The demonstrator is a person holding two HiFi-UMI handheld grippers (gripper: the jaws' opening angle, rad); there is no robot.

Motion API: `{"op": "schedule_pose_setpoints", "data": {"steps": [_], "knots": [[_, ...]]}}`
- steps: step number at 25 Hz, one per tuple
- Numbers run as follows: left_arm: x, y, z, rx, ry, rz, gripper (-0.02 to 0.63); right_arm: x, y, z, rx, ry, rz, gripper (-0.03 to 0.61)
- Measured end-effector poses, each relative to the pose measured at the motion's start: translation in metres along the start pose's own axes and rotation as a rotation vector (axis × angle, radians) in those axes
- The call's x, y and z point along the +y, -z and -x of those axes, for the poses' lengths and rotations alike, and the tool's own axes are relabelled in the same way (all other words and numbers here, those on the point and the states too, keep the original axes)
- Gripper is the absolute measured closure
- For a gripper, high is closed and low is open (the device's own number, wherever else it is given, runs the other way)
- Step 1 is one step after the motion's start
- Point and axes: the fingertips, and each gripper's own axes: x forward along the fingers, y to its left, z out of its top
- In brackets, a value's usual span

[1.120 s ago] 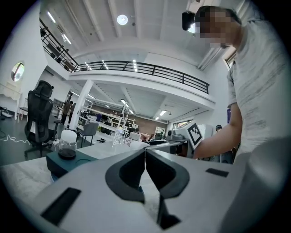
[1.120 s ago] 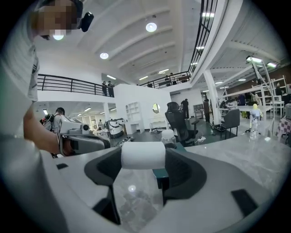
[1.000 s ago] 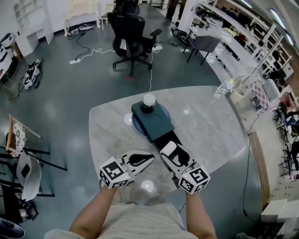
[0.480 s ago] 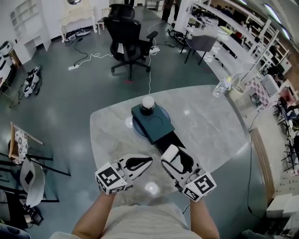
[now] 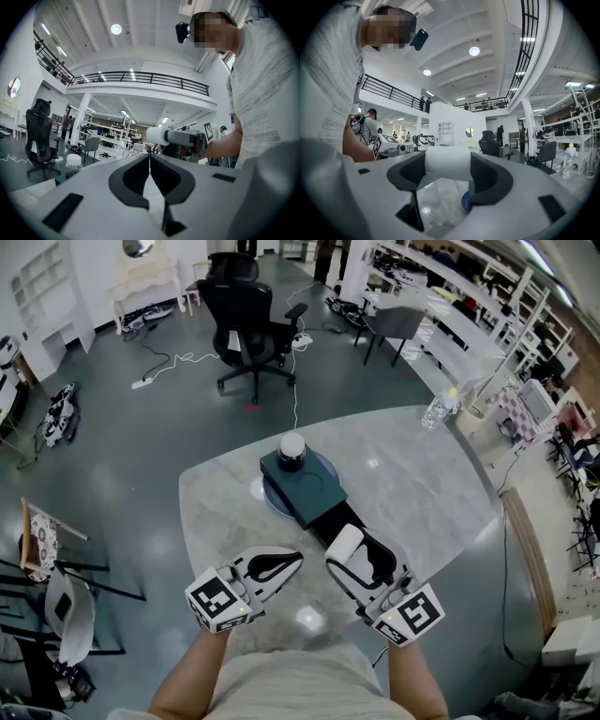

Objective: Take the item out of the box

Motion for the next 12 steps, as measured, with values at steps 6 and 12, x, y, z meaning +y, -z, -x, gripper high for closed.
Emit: {"op": "schedule_pose_setpoints", "data": {"steps": [6,12], "knots": [[-0.002,-0.003,-0.005,0.002,0.011,-0.018,0.594,-0.005,0.004,0.004,0.020,0.008,0.015,0.272],[-0.002,-0.002,-0.006,0.011,0.015,-0.013,0.594,-0.006,0.015,0.004,0.072,0.013,0.053,0.272]]}}
